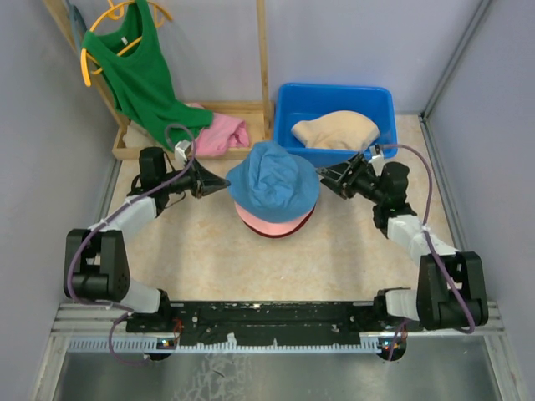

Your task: Stack the hats

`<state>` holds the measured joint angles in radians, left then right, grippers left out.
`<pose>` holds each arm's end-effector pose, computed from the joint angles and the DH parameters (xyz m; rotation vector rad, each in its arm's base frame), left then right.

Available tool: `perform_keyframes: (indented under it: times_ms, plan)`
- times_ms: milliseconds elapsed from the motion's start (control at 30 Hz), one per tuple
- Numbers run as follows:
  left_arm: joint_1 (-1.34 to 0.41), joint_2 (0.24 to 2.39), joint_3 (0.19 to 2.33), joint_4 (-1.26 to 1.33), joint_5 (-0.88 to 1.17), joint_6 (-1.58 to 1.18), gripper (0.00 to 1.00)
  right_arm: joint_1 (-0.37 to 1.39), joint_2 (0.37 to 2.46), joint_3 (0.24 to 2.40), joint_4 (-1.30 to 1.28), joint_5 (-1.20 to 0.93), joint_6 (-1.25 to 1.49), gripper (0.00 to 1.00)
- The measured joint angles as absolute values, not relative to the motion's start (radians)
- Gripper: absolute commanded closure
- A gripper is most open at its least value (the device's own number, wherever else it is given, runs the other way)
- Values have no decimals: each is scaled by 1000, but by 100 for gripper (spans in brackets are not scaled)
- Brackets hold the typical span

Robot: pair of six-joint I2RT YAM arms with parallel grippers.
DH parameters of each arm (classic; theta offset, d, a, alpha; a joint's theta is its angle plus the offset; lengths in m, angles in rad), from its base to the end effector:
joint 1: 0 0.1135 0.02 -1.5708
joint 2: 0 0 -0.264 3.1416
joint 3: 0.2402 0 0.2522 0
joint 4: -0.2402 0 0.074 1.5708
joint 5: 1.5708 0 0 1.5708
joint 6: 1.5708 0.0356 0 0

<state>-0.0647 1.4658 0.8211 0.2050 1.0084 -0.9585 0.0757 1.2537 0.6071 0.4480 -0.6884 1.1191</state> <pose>0.3057 -0.0500 0.2372 -0.2392 2.1653 -1.6281 0.2664 0.0429 0.2446 0.4610 1.9151 1.4307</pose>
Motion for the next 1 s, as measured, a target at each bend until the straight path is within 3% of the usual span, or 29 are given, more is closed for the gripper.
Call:
perform_keyframes:
  times_ms: [333, 367, 467, 500, 1000]
  plan:
    - [-65, 1493, 826, 201, 1013, -950, 100, 116, 1341, 596, 679, -731, 1259, 53]
    - [-65, 1497, 828, 201, 1014, -949, 100, 123, 1350, 596, 687, -734, 1261, 58]
    - [-65, 1505, 839, 202, 1015, -949, 100, 147, 1386, 596, 719, -738, 1283, 98]
    - [-65, 1507, 841, 202, 1015, -949, 100, 153, 1398, 596, 723, -739, 1300, 100]
    - [-65, 1594, 807, 285, 1023, -964, 100, 141, 1433, 560, 717, -728, 1257, 100]
